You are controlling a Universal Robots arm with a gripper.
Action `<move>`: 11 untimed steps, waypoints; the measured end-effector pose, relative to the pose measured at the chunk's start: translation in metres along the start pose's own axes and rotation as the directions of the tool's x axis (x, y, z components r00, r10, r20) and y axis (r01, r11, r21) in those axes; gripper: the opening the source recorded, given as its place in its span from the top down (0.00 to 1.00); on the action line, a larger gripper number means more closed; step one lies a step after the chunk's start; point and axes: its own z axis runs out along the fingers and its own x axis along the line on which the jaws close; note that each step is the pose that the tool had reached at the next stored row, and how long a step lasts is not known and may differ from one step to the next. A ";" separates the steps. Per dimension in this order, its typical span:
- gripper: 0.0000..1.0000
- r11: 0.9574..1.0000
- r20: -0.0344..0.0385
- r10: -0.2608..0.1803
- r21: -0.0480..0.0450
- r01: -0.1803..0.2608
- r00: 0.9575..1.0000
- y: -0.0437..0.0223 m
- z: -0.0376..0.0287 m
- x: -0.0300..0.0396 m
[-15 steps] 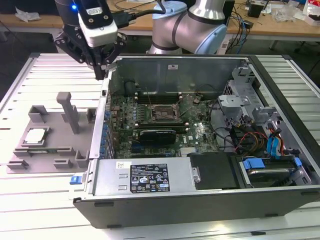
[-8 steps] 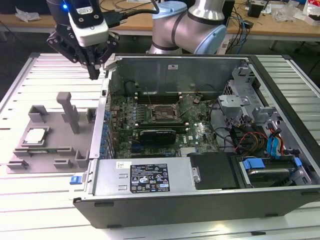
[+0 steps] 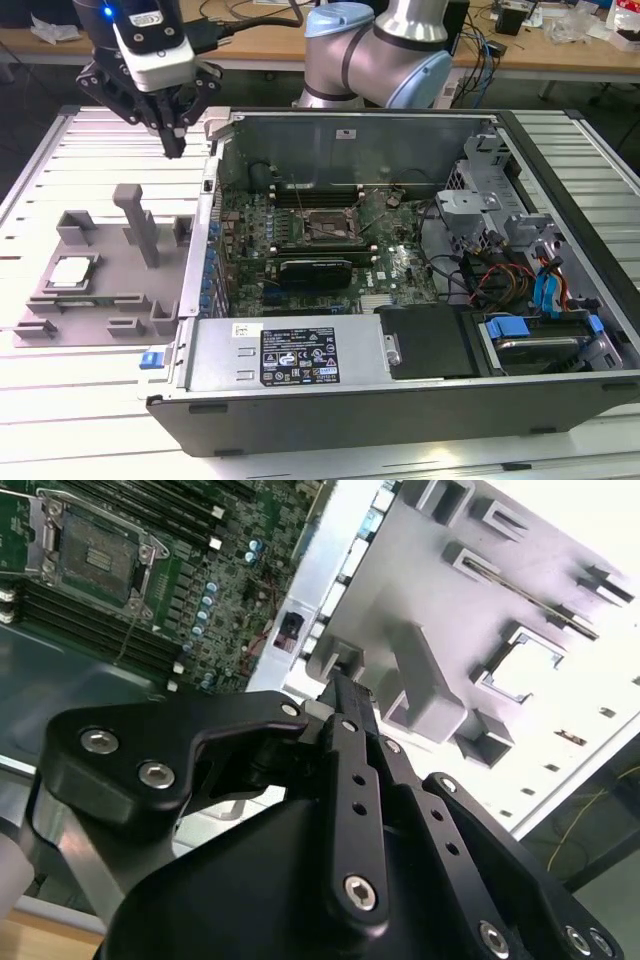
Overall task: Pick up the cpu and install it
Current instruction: 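Reach for the cpu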
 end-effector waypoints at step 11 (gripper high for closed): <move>0.89 1.000 0.001 0.000 0.000 0.000 1.000 0.0012 -0.0005 0.0206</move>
